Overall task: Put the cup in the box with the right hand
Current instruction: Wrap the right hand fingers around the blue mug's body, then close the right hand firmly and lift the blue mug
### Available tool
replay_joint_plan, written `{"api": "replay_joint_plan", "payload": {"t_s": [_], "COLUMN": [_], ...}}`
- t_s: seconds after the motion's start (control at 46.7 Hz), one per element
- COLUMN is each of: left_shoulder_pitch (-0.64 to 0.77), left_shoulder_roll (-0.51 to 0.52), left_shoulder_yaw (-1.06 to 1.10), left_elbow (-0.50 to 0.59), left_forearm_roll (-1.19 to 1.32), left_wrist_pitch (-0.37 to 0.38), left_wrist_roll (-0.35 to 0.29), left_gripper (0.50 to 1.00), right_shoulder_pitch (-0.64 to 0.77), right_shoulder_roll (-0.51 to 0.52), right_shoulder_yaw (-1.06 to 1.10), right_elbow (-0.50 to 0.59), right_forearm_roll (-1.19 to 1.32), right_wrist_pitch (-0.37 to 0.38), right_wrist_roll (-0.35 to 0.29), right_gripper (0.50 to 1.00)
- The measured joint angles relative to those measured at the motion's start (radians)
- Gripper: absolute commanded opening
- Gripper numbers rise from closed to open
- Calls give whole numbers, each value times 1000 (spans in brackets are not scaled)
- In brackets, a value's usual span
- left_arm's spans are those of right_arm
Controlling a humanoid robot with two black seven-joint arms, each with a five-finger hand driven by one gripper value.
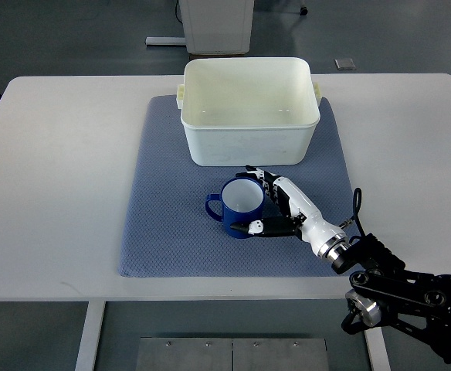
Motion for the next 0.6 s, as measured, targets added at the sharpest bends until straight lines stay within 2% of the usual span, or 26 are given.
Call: {"api": "replay_joint_plan", "payload": {"t_s": [0.6], "left_shoulder_pitch": [0], "left_shoulder_roll": [0], "left_shoulder_yaw": [0], "left_elbow": [1], "left_forearm_roll": [0], "left_wrist_pitch": [0], "left_wrist_roll": [0], "left_gripper": [1000], "right_shoulder_pitch": [20], "right_shoulder_roll": [31], "right_shoulder_yaw": [-22], "right_elbow": [-19], "right_forearm_roll": [0], "right_wrist_pitch": [-1], "right_wrist_roll": [0], "right_gripper": [998]}}
